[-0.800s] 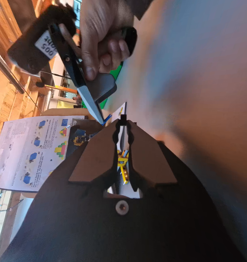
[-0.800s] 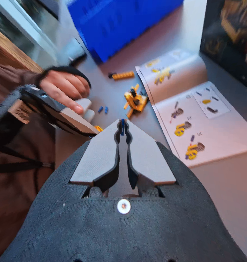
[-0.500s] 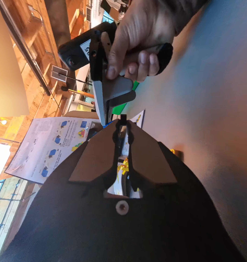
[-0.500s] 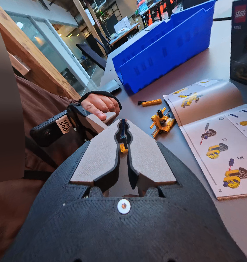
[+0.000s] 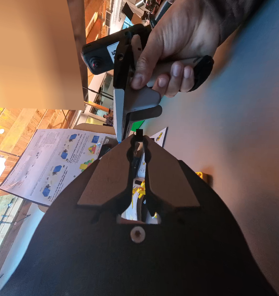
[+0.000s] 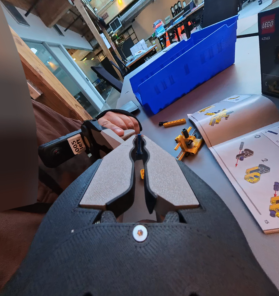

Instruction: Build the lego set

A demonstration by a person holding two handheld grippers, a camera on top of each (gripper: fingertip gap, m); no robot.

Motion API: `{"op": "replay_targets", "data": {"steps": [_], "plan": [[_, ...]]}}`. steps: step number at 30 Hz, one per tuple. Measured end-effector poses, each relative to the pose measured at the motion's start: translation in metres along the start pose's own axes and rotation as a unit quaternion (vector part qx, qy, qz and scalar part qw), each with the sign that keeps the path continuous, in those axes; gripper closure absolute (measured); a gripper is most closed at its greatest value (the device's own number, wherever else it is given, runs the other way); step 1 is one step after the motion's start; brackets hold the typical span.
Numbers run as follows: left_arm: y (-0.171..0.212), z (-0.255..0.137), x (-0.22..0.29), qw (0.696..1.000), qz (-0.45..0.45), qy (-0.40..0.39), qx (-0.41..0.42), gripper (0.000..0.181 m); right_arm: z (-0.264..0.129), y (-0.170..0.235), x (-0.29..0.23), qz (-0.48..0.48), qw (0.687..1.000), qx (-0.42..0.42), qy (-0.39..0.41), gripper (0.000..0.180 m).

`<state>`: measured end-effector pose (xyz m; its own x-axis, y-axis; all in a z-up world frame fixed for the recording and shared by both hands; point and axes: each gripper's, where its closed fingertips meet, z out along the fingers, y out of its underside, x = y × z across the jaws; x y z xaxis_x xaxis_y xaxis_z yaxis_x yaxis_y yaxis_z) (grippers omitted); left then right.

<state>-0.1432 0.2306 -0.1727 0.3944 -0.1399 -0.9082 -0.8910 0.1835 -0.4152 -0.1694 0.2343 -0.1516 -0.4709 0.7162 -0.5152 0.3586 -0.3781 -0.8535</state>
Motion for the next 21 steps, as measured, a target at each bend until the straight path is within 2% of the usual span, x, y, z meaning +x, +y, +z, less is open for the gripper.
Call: {"op": "replay_targets", "data": {"steps": [21], "plan": [[-0.003,-0.004,-0.012,0.999,-0.050,-0.013,0.011,0.176,-0.002,-0.011,-0.008,-0.018,0.999,0.038,-0.014,0.180]]}}
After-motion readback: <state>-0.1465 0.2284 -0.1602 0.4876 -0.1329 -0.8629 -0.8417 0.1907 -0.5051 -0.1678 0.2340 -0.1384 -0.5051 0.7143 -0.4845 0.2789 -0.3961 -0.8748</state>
